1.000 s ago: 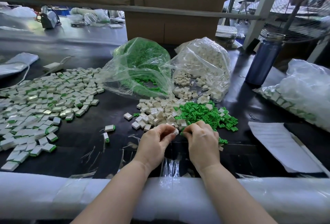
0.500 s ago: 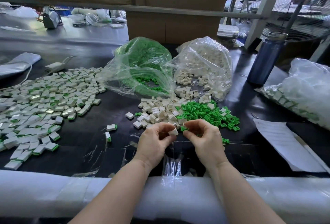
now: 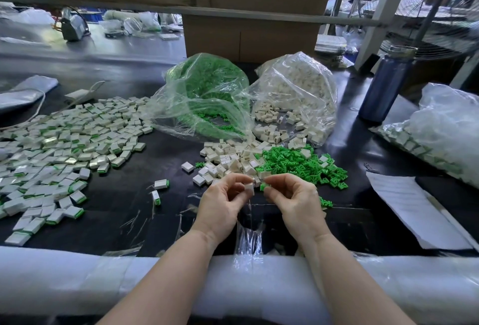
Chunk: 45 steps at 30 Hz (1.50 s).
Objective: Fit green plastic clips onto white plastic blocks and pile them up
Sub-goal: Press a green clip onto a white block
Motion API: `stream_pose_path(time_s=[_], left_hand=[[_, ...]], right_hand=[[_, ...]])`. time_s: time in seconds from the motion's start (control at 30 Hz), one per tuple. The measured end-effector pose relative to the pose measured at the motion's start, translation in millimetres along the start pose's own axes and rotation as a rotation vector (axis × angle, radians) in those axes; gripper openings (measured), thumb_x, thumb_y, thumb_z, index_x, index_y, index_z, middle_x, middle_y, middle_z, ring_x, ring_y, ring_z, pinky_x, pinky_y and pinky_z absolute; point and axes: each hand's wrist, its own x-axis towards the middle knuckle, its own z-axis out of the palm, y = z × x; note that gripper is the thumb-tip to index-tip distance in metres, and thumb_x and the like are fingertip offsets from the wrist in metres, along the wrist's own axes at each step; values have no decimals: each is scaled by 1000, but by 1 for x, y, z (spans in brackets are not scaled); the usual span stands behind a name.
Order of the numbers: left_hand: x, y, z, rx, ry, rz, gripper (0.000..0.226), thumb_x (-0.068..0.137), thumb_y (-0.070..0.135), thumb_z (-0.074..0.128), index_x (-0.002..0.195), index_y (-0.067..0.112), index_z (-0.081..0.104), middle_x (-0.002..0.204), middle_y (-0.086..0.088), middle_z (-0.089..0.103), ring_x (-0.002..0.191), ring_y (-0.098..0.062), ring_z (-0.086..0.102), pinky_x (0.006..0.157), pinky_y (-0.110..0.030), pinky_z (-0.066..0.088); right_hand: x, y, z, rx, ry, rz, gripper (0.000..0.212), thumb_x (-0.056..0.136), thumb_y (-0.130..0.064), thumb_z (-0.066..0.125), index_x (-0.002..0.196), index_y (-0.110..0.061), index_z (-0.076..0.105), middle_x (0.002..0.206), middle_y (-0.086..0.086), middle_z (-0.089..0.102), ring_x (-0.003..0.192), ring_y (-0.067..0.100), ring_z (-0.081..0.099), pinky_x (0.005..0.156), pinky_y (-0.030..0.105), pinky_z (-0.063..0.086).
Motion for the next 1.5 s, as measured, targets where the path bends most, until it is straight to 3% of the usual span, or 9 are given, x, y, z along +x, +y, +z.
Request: stream_pose_path(time_s=[0.17,0.3,0.47,0.6,0.83,0.93,1.07,1.2,1.5], left_hand=[[1,-1,0,-30,15,-9,11,84,9,65,83,19,61,84,-8,69,83,-22,66,79,-31,54],[1,-1,-2,-62,6,3,13,84,6,64,85,19,63,82,-5,67,79,-17,63,77,-26,54],[1,0,-2,-67,-17,-8,10,85,7,63,90,15,66,86,-7,69,83,-16,66,78,-23,54],[0,2,-1,-22,-27,12,5,86,8,63,89,11,64,82,-3,68,79,-12,64,76,-16,51],[0,2,-1,13,-51,-7,6,87,9,62,92,11,65,84,-5,68,82,-15,63,82,-27,52],[0,2,-1,66,-68,-1,8,87,10,62,89,17,67,80,1,68,80,-12,63,83,-24,52],[-1,1,0,111,-46,2,11,85,10,64,84,19,70,73,14,64,71,1,61,77,-15,50],[0,1,0,145,-63,-5,10,86,6,63,90,9,71,88,-7,70,79,-12,61,77,-16,48],[-1,2,-2,261,-113,59,11,85,5,64,91,7,72,93,-5,67,92,-16,60,91,-23,45]], right_hand=[[0,-1,0,18,-17,13,20,79,3,68,74,-17,67,70,-4,67,65,1,61,71,22,54],[0,1,1,17,-49,23,17,79,1,69,74,-15,67,69,-4,66,64,1,60,65,20,53],[0,2,0,13,-56,29,13,80,-1,69,77,-14,68,72,0,67,69,9,62,68,27,55],[-2,1,0,6,-73,-1,16,78,-1,70,74,-16,68,68,-4,67,65,6,62,65,22,53],[-2,0,0,-3,-77,-1,23,82,1,66,76,-20,69,70,-3,68,67,8,63,69,29,56],[-2,1,0,4,-90,4,24,82,5,64,86,-19,64,72,6,64,67,13,60,66,27,53],[-2,0,0,-11,-97,7,23,78,5,68,82,-16,60,68,6,62,63,10,57,61,20,49],[-2,-1,0,-36,-117,14,25,75,6,69,77,-17,59,65,4,61,57,4,54,58,14,44],[-2,-1,-2,-24,-170,34,25,74,13,66,75,-11,59,64,2,57,60,11,50,57,15,43]])
